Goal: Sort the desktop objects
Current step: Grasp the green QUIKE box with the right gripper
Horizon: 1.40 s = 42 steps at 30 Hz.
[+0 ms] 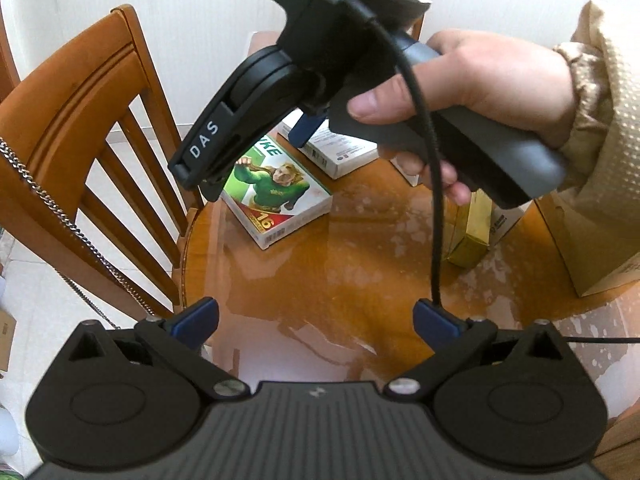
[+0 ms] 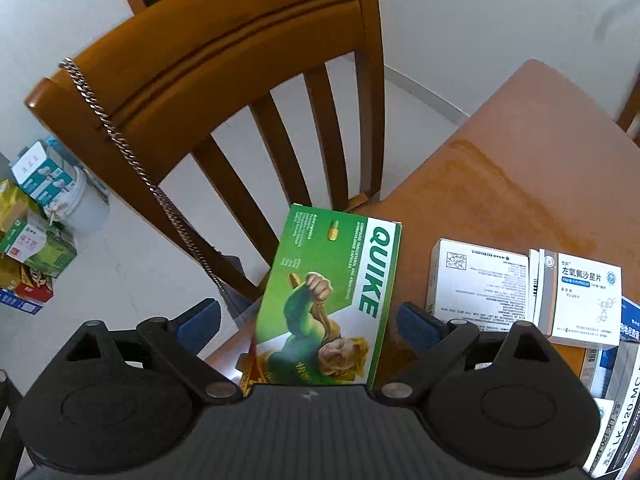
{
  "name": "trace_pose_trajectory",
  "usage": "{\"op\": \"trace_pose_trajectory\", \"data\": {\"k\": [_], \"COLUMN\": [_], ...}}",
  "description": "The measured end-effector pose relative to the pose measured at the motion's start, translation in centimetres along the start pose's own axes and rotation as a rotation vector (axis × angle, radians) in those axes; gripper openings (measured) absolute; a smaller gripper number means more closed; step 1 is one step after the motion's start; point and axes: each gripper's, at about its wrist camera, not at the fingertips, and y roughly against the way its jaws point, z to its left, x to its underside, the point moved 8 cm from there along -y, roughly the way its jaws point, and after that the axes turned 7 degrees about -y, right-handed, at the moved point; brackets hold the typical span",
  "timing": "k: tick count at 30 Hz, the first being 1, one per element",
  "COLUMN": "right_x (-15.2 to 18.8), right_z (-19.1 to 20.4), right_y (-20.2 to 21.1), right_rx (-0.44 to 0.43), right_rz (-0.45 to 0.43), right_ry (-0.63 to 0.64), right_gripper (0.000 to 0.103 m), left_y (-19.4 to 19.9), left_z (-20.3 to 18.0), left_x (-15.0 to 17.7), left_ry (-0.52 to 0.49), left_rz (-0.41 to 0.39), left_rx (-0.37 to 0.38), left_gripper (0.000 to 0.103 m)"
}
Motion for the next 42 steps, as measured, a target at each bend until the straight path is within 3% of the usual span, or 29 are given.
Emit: {"op": "trace_pose_trajectory", "data": {"k": [10, 14, 20, 32, 42], "right_x": [-0.6, -0.4, 0.1, 2.9, 4.0], "right_z": [0.0, -0.1, -0.5, -1.8, -3.1], "right_y": [-1.3, -1.7, -1.6, 0.6, 4.8], "right_rx": [0.054, 0.079, 0.088, -0.006, -0.024], "right_rz": [0.011, 0.015, 0.041, 0.089, 0.022], "right_ry": [-0.006, 0.003, 0.000, -0.082, -0.144], "right_gripper": [0.090, 0.082, 0.081, 0.081, 0.081], "left_y": [-0.3, -0.3, 0.0, 1.6, 3.0], "left_z": [0.4, 0.3, -0.5, -2.2, -4.8], "left_x": [0.1, 0.1, 0.0, -0.6, -1.5], "left_ry": [0.014, 0.019, 0.004, -0.047, -0.113], "left_rz": [0.010, 0.007, 0.001, -0.028, -0.068], "left_rx": [0.003, 0.014, 0.025, 0.076, 0.150], "left_gripper": [0.103, 0.103, 0.103, 0.103, 0.103]}}
